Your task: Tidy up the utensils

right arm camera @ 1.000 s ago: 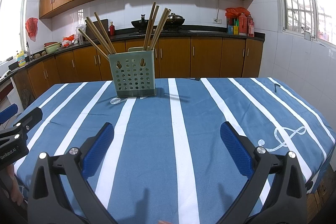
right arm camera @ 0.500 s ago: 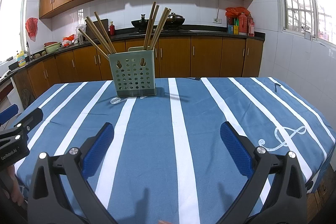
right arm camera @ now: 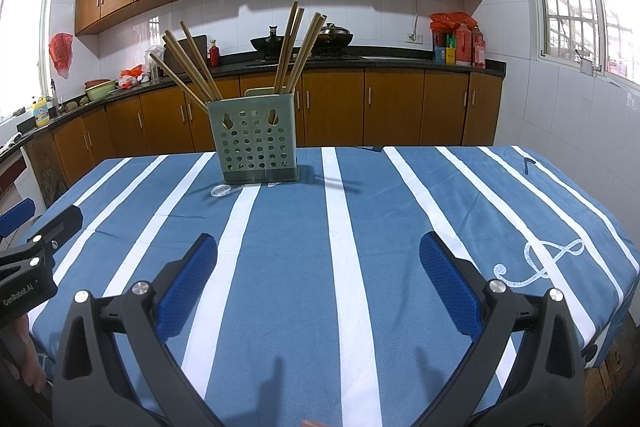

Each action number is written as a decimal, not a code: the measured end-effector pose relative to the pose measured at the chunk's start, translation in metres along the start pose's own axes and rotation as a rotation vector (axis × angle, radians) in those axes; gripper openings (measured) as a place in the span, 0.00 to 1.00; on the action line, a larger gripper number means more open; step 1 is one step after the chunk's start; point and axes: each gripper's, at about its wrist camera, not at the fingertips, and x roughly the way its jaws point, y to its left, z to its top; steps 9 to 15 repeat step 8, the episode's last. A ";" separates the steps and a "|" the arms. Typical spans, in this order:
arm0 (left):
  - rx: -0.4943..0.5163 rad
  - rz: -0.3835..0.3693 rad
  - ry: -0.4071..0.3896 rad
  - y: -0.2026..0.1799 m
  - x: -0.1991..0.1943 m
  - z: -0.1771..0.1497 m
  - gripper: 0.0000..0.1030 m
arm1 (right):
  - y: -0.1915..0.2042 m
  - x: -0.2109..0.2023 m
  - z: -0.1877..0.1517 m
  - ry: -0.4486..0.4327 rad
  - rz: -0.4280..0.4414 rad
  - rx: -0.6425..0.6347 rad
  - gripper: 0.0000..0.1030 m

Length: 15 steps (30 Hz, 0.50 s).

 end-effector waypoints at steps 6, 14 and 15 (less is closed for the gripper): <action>-0.007 -0.007 0.010 0.000 0.003 -0.003 0.98 | 0.000 0.000 0.000 0.000 0.000 0.001 0.96; -0.005 -0.008 0.011 -0.001 0.003 -0.003 0.98 | 0.000 0.000 -0.001 0.001 0.000 0.001 0.96; -0.005 -0.008 0.011 -0.001 0.003 -0.003 0.98 | 0.000 0.000 -0.001 0.001 0.000 0.001 0.96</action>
